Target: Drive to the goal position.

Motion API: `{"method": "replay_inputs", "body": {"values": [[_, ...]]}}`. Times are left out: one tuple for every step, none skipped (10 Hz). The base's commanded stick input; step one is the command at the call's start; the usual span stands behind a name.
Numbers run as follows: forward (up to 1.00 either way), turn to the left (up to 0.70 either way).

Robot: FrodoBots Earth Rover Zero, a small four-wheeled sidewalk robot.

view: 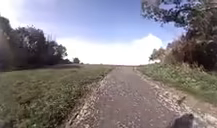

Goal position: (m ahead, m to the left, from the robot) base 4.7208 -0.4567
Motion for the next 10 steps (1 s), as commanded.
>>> {"method": "replay_inputs", "body": {"values": [[0.70, -0.10], [0.70, 0.00], [0.70, 0.00], [0.70, 0.00], [0.70, 0.00], [0.70, 0.00], [0.70, 0.00], [0.70, 0.00], [0.70, 0.00], [0.70, 0.00]]}}
